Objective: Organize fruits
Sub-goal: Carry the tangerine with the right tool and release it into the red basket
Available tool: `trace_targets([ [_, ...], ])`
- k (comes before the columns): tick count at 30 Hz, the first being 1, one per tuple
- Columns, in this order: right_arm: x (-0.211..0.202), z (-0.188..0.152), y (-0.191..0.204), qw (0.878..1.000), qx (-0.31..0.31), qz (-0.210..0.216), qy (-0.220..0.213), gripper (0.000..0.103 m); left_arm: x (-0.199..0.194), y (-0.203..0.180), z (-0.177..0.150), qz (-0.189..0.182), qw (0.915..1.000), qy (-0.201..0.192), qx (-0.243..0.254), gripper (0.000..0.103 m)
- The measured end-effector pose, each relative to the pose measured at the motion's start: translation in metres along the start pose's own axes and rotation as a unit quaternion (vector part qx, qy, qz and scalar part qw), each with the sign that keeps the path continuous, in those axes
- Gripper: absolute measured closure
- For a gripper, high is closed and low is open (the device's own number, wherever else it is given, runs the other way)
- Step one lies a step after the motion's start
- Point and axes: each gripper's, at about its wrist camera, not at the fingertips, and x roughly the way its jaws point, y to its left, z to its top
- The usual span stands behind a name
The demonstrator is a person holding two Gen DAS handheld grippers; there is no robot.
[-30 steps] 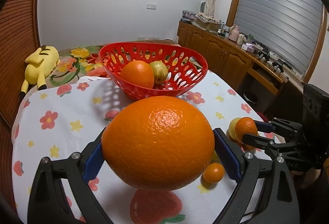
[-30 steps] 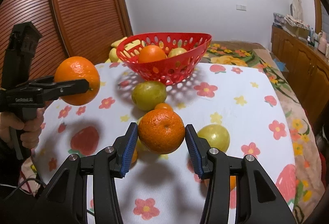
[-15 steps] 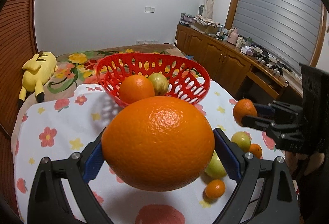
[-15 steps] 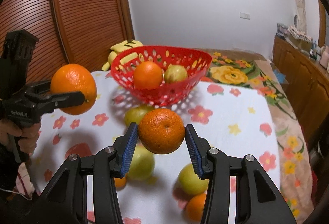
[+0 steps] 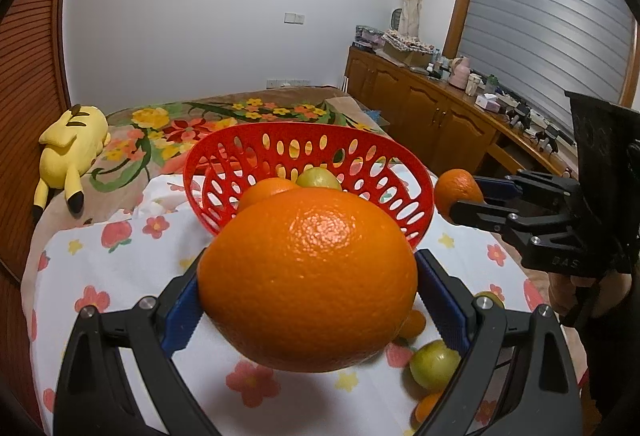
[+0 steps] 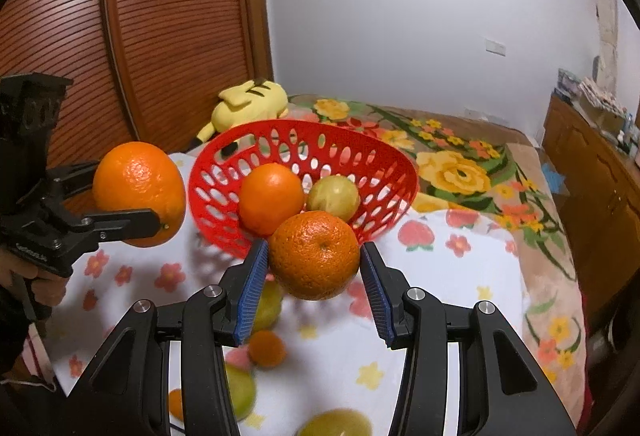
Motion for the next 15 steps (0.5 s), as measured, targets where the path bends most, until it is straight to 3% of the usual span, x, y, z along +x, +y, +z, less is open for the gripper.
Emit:
trace_targets([
  [15,0.035,0.013,-0.008,0.999,-0.012,0.023,0.022,0.055,0.018,0.002,0.008,0.007,0.9998,0.012,0.012,0.008],
])
